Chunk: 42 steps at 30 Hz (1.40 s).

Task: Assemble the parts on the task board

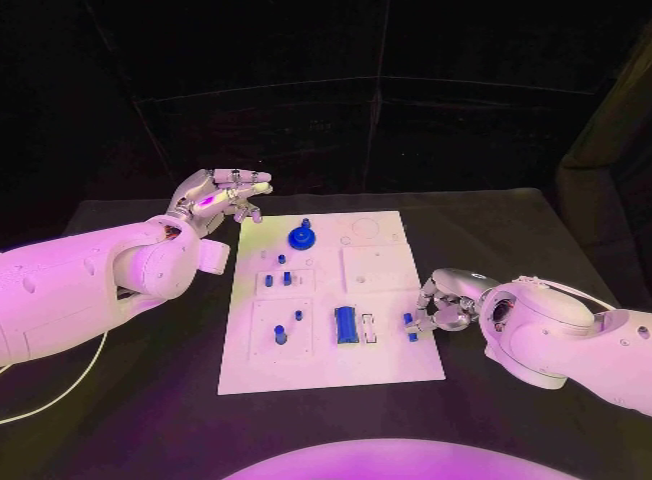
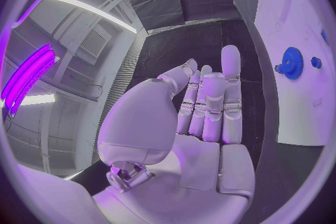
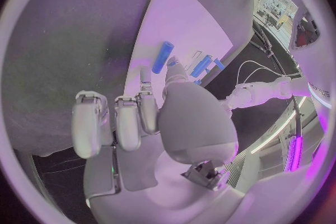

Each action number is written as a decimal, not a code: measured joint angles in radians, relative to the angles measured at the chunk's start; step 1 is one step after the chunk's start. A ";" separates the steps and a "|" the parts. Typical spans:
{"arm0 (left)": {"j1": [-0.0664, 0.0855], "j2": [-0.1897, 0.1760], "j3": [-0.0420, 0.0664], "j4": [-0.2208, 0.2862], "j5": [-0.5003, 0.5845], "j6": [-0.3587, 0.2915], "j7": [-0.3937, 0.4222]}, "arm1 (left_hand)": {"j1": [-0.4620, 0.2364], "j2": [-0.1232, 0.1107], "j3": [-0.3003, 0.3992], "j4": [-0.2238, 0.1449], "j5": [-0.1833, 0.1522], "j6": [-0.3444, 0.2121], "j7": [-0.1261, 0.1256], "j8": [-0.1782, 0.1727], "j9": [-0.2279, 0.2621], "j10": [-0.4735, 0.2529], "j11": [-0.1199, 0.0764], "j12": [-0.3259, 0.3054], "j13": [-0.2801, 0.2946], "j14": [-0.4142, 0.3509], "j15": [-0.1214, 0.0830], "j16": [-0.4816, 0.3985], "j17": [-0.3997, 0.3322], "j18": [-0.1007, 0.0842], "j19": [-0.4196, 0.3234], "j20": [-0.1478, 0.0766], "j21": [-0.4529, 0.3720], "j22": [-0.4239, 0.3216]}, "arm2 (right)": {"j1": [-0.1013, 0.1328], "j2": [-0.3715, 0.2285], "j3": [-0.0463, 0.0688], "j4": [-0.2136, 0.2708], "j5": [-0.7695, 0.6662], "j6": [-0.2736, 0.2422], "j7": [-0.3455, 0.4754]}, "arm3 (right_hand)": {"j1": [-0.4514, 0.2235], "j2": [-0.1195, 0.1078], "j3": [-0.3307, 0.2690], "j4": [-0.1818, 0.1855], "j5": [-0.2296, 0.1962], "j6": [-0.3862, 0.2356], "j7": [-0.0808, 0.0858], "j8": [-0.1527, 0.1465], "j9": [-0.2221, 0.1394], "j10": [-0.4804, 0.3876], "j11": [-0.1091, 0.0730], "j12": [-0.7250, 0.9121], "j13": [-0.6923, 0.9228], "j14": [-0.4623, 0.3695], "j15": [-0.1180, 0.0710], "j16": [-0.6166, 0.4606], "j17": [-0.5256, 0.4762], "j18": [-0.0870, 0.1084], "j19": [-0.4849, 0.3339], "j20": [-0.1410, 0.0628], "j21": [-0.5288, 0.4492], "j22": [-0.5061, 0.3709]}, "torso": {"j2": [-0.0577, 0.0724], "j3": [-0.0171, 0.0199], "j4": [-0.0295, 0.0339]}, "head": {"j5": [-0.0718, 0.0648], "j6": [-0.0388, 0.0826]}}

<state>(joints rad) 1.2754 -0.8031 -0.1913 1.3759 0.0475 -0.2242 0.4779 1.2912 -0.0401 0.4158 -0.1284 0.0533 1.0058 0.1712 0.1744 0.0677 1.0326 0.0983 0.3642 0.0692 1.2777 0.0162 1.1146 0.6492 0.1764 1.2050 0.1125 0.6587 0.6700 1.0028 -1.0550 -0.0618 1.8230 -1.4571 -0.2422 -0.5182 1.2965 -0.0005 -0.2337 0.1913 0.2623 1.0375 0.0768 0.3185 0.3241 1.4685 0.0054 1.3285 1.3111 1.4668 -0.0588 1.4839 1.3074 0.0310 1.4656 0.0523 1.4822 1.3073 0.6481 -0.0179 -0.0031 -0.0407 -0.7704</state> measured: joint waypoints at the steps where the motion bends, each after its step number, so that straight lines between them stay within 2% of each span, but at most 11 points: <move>1: 0.000 0.000 0.000 0.000 0.000 0.000 0.000 | 0.000 0.000 0.000 0.000 0.000 0.000 0.000 0.000 0.000 0.000 0.000 0.000 0.000 0.000 0.000 0.000 0.000 0.000 0.000 0.000 0.000 0.000 | 0.000 0.001 0.000 0.000 -0.002 0.005 -0.002 | 0.000 0.000 0.000 0.000 0.000 0.000 0.000 0.000 0.001 0.000 0.000 0.000 0.000 0.000 0.000 0.000 0.000 0.000 0.000 0.000 0.000 0.000 | 0.000 0.0000 0.0000 | 0.001 0.000; 8: 0.000 0.000 -0.001 -0.002 0.000 0.001 0.000 | 0.000 0.000 0.000 0.000 0.000 0.000 0.000 0.000 0.000 0.000 0.000 0.000 0.000 0.000 0.000 0.000 0.000 0.000 0.000 0.000 0.000 0.000 | 0.000 0.011 0.003 -0.003 -0.025 0.031 -0.015 | 0.001 0.001 0.000 0.000 0.000 0.002 -0.001 -0.003 0.004 0.000 0.000 0.001 -0.001 0.000 0.000 0.000 0.000 0.000 0.000 0.000 0.000 0.000 | -0.001 -0.0004 -0.0001 | 0.005 -0.003; 11: -0.001 0.000 -0.002 -0.002 0.000 0.001 0.000 | 0.000 0.000 0.000 0.000 0.000 0.000 0.000 0.000 0.000 0.000 0.000 0.000 0.000 0.000 0.000 0.000 0.000 0.000 0.000 0.000 0.000 0.000 | -0.001 0.021 0.005 -0.004 -0.039 0.038 -0.021 | 0.009 0.009 -0.003 -0.003 0.000 0.006 -0.001 -0.003 0.006 0.000 0.000 0.004 -0.001 0.000 0.000 0.000 0.000 0.000 0.000 0.000 0.000 0.000 | -0.001 -0.0004 -0.0001 | 0.006 -0.004; 19: -0.001 -0.001 -0.003 -0.002 0.000 0.002 -0.001 | 0.000 0.000 0.000 0.000 0.000 0.000 0.000 0.000 0.000 0.000 0.000 0.000 0.000 0.000 0.000 0.000 0.000 0.000 0.000 0.000 0.000 0.000 | -0.006 0.046 0.006 -0.004 -0.085 0.043 -0.030 | 0.040 0.014 0.001 -0.024 -0.003 0.012 -0.002 -0.011 0.007 0.000 0.000 -0.001 0.001 0.000 0.000 0.000 0.000 0.000 0.000 0.000 0.000 0.000 | -0.001 -0.0008 -0.0001 | 0.006 -0.005; 25: -0.001 -0.003 -0.003 -0.001 0.000 0.003 -0.001 | 0.000 0.000 0.000 0.000 0.000 0.000 0.000 0.000 0.000 0.000 0.000 0.000 0.000 0.000 0.000 0.000 0.000 0.000 0.000 0.000 0.000 0.000 | -0.008 0.061 0.006 -0.006 -0.127 0.045 -0.038 | 0.088 0.028 0.021 -0.057 -0.001 0.017 -0.001 -0.020 0.007 -0.004 -0.003 -0.001 0.043 -0.001 0.002 0.000 0.000 0.000 0.000 0.000 0.000 0.000 | -0.001 -0.0010 -0.0007 | 0.006 -0.007; 28: -0.001 -0.003 -0.003 0.000 0.000 0.003 -0.001 | 0.001 0.001 0.002 -0.002 0.000 0.000 0.000 0.000 0.000 0.000 0.000 0.006 0.000 -0.003 -0.003 0.000 -0.001 0.000 0.000 0.000 0.000 0.000 | -0.008 0.073 0.007 -0.007 -0.149 0.051 -0.042 | 0.113 0.035 0.043 -0.079 -0.031 0.015 -0.001 -0.033 0.007 -0.006 -0.002 -0.001 0.080 -0.002 -0.003 0.000 0.000 0.000 0.000 0.000 0.000 0.000 | -0.002 -0.0011 -0.0012 | 0.007 -0.009; 33: -0.001 -0.003 -0.003 0.001 0.000 0.004 -0.001 | 0.006 0.006 0.006 -0.006 0.000 0.000 0.000 0.000 0.000 0.000 0.000 0.006 0.000 -0.004 -0.004 0.000 -0.002 0.000 0.000 0.000 0.000 0.000 | -0.008 0.081 0.009 -0.007 -0.178 0.066 -0.050 | 0.137 0.011 0.106 -0.124 -0.083 0.011 0.000 -0.049 0.007 -0.002 -0.005 -0.013 0.101 0.000 -0.008 0.000 0.000 0.000 0.001 -0.007 0.000 0.000 | -0.002 -0.0012 -0.0003 | 0.006 -0.010; 35: -0.001 -0.003 -0.003 0.001 0.000 0.004 -0.001 | 0.006 0.006 0.006 -0.006 0.000 0.000 0.000 0.000 0.000 0.000 0.000 0.006 0.000 -0.004 -0.004 0.000 -0.002 0.000 0.000 0.000 0.000 0.000 | -0.008 0.083 0.010 -0.004 -0.181 0.071 -0.051 | 0.141 0.006 0.144 -0.143 -0.077 0.009 0.002 -0.059 0.006 -0.002 -0.006 -0.014 0.101 0.000 -0.008 0.000 0.000 0.000 0.001 -0.007 0.000 0.000 | -0.003 -0.0012 0.0004 | 0.006 -0.010; 38: -0.001 -0.004 -0.003 0.001 0.000 0.004 -0.002 | 0.006 0.006 0.006 -0.006 0.000 0.000 0.000 0.000 0.000 0.000 0.000 0.006 0.000 -0.004 -0.004 0.000 -0.002 0.000 0.000 0.000 0.000 -0.001 | -0.008 0.081 0.010 0.002 -0.168 0.072 -0.053 | 0.141 0.006 0.186 -0.146 -0.034 0.020 -0.002 -0.067 0.005 -0.002 -0.006 -0.016 0.101 0.000 -0.008 0.000 0.000 0.000 0.001 -0.007 0.004 0.000 | -0.003 -0.0009 0.0005 | 0.007 -0.009; 39: -0.001 -0.004 -0.003 0.001 0.000 0.005 -0.002 | 0.006 0.006 0.006 -0.006 0.000 0.000 0.000 0.000 0.000 0.000 0.000 0.006 0.000 -0.004 -0.004 0.000 -0.002 0.000 0.000 0.000 0.000 -0.001 | -0.008 0.078 0.010 0.004 -0.157 0.070 -0.053 | 0.140 0.008 0.217 -0.147 -0.016 0.025 -0.004 -0.077 0.005 -0.002 -0.006 -0.017 0.101 0.000 -0.008 0.000 0.000 0.000 0.001 -0.007 0.005 0.000 | -0.003 -0.0008 0.0005 | 0.008 -0.009; 42: -0.001 -0.004 -0.003 0.001 0.000 0.005 -0.002 | 0.006 0.006 0.006 -0.006 0.000 0.000 0.000 0.000 0.000 0.000 0.000 0.006 0.000 -0.004 -0.004 0.000 -0.002 0.000 0.000 0.000 0.000 -0.001 | -0.007 0.067 0.011 0.012 -0.103 0.059 -0.053 | 0.130 0.018 0.276 -0.134 0.002 0.028 -0.002 -0.104 -0.026 -0.002 -0.009 -0.022 0.099 0.000 -0.008 0.000 0.001 0.000 0.001 -0.007 0.005 0.000 | -0.004 -0.0007 0.0005 | 0.009 -0.007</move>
<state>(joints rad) 1.2748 -0.8073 -0.1946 1.3771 0.0475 -0.2193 0.4758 1.2972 -0.0341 0.4213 -0.1339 0.0533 1.0058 0.1712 0.1744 0.0676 1.0327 0.0983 0.3701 0.0692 1.2739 0.0125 1.1146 0.6470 0.1765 1.2050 0.1125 0.6587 0.6695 0.9957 -0.9883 -0.0509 1.8350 -1.5601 -0.1836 -0.5711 1.4264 0.0171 0.0422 0.0568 0.2640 1.0651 0.0750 0.2141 0.2980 1.4665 -0.0039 1.3069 1.4098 1.4672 -0.0665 1.4839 1.3081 0.0308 1.4666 0.0456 1.4867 1.3073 0.6445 -0.0186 -0.0026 -0.0320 -0.7778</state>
